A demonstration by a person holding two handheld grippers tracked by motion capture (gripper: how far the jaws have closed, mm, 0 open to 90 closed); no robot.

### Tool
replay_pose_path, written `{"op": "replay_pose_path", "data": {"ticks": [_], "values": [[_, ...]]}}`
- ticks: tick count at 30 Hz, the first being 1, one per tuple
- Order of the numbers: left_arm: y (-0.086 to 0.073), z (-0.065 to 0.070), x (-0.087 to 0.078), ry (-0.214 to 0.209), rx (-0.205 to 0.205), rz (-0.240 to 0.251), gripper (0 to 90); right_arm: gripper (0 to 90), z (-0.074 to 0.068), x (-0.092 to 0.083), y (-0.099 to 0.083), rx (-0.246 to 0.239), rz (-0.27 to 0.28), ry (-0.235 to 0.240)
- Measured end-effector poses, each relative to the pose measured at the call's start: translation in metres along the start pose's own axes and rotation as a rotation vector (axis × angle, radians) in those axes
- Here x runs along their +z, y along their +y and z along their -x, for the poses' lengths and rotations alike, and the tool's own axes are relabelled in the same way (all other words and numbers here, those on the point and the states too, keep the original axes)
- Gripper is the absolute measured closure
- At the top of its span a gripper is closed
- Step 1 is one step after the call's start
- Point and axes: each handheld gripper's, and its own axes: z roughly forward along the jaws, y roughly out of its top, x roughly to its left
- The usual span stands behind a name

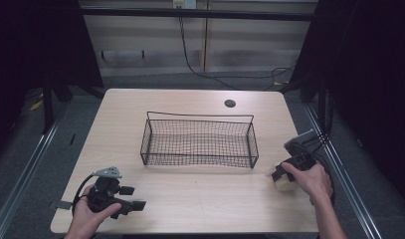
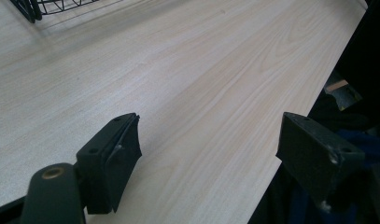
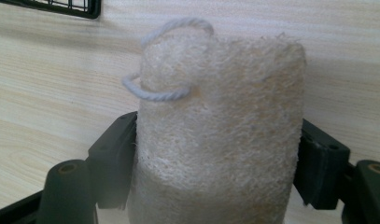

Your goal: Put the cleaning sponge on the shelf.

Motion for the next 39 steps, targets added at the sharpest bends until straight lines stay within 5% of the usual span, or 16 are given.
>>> {"op": "replay_pose_path", "data": {"ticks": [26,39], "values": [[0.000,0.000,0.000,-0.001,0.000,0.000,20.9,26.3,-0.015,-0.028,0.004,-0.011,-0.005,-0.075],[0.000,0.000,0.000,-0.003,0.002,-0.008,20.9,26.5,-0.027,-0.048,0.008,-0.059,0.003,-0.093]]}}
